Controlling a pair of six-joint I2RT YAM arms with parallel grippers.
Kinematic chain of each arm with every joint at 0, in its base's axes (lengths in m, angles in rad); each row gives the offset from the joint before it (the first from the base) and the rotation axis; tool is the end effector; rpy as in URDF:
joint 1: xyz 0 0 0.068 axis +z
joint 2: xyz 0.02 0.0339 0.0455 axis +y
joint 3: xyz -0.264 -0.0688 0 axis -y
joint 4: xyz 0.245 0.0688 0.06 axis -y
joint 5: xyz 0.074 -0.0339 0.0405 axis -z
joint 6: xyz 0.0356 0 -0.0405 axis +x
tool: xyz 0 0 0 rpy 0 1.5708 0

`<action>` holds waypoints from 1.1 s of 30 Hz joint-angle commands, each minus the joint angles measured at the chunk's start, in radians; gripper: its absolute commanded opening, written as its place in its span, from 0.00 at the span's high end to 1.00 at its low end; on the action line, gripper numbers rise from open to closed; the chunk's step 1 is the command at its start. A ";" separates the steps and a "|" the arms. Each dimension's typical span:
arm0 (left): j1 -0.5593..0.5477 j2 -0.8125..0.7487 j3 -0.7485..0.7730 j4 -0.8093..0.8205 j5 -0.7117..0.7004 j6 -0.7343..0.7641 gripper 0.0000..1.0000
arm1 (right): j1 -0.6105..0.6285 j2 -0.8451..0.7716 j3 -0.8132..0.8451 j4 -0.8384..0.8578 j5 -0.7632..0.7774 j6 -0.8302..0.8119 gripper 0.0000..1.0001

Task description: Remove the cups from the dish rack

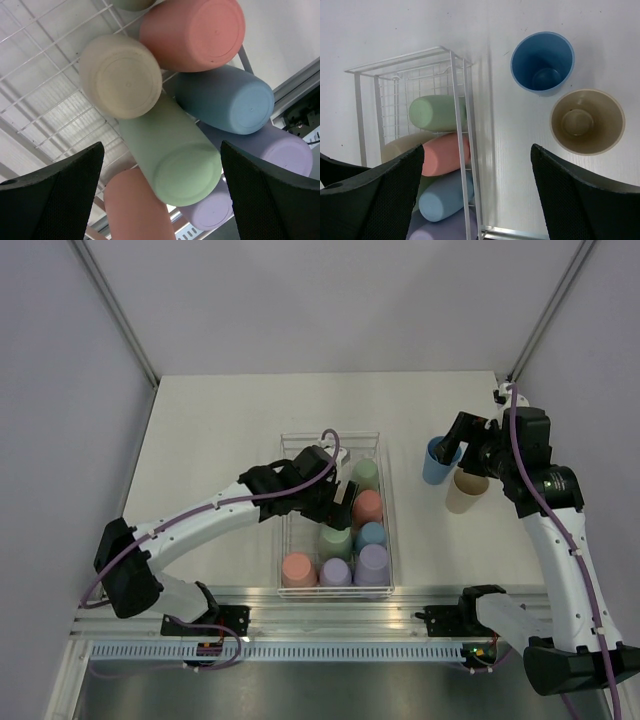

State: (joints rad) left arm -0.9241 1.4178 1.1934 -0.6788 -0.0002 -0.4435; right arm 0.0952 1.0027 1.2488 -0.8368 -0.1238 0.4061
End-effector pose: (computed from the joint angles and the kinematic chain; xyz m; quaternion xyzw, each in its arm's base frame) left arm 0.1807 -0.2393 0.2923 0.2248 0.9177 -0.2069 0.2540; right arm 0.1905 0.0226 0.3930 0.1076 0.8745 0.1694 0.4415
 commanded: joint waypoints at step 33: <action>-0.107 0.159 0.018 -0.073 -0.086 -0.008 0.37 | -0.002 0.030 -0.058 0.070 -0.068 -0.003 0.07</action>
State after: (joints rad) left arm -1.0237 1.5906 1.2358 -0.7387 -0.0776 -0.4465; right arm 0.0952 1.0306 1.1980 -0.8085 -0.1753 0.3965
